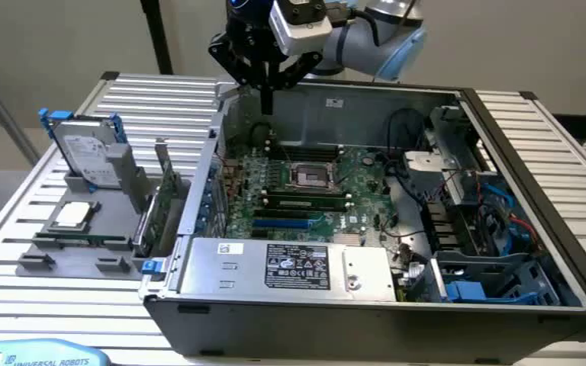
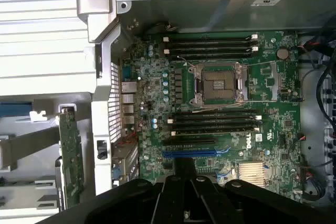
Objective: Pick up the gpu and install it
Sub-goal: 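Reach for the gpu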
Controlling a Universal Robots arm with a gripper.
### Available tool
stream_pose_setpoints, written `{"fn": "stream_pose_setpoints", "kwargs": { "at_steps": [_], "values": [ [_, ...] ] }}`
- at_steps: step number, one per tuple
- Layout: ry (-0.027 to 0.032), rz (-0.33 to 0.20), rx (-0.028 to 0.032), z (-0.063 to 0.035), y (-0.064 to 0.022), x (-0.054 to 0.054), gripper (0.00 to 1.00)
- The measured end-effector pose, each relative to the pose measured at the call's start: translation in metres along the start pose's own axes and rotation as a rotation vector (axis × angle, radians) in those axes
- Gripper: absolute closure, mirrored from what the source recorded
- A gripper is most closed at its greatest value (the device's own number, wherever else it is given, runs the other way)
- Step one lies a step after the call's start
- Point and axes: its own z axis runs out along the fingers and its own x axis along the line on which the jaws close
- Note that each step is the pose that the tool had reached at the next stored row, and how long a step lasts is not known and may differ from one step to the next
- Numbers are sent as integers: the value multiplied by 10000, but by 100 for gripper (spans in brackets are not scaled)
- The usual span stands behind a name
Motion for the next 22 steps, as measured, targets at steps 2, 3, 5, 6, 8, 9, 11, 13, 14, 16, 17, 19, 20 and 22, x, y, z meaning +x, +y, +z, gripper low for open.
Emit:
{"fn": "stream_pose_setpoints", "kwargs": {
  "at_steps": [2,3,5,6,8,9,11,13,14,16,17,19,20,22],
  "values": [
    [0,0,0,0,0,0,89],
    [0,1,0,0,0,0,89],
    [0,0,0,0,0,0,89],
    [0,0,0,0,0,0,89],
    [0,0,0,0,0,0,89],
    [0,0,0,0,0,0,89],
    [0,0,0,0,0,0,89],
    [3,2,4,-3,-10,20,89],
    [0,1,2,-3,-30,49,89],
    [-6,0,0,-6,-72,136,89],
    [-8,0,0,-8,-92,179,89],
    [-13,0,0,-12,-131,267,89],
    [-18,-1,-1,-13,-150,312,89],
    [-28,-1,-2,-17,-183,401,89]
  ]
}}
